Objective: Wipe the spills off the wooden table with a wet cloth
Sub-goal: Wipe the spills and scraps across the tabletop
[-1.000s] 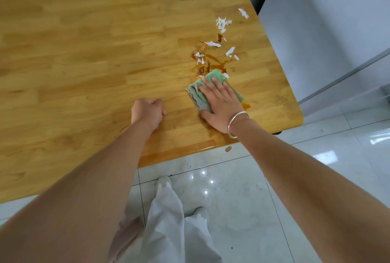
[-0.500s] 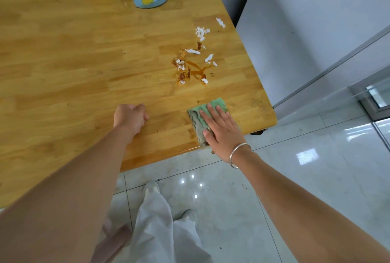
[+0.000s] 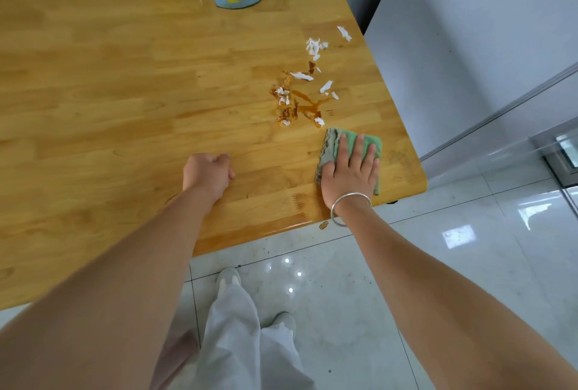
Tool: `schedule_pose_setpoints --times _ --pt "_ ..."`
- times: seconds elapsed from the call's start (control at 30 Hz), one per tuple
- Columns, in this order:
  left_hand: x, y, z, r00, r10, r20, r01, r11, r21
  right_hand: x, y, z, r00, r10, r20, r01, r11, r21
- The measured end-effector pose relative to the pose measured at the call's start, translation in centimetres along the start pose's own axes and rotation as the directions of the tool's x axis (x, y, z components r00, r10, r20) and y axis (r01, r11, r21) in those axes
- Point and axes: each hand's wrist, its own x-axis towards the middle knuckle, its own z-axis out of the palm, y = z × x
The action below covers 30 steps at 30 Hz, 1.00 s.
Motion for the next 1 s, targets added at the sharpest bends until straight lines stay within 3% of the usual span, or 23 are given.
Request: schedule_pose_setpoints --times 0.2,0.33,0.53,0.73,1.0 --pt "0.1 0.2 -0.3 0.999 0.008 0.039 -0.009 1.000 0.029 -1.2 -3.6 0.4 0.999 0.023 0.044 -0.025 0.997 0.069" --pt "2.0 1.8 -2.8 0.964 -0.023 0.263 -0.013 0.991 0.134 0.1 -5.7 0.1 0.971 0.221 0.096 -0.235 0.957 0.168" --pt "6.7 5.7 -3.9 0.975 0.085 0.204 -0.119 0.980 0.160 2.5 -9.8 -0.4 0.874 0.466 0.137 -0.485 0.846 0.221" --pt "9.4 7.8 -2.0 0.980 0.103 0.169 -0.128 0.981 0.144 5.2 -12.0 -0.3 0.897 0.428 0.113 -0.443 0.865 0.236" --pt "10.6 8.4 -2.5 0.966 0.034 0.255 -0.071 0.988 0.136 8.3 -14.6 -1.6 0.930 0.340 0.140 -0.365 0.899 0.242"
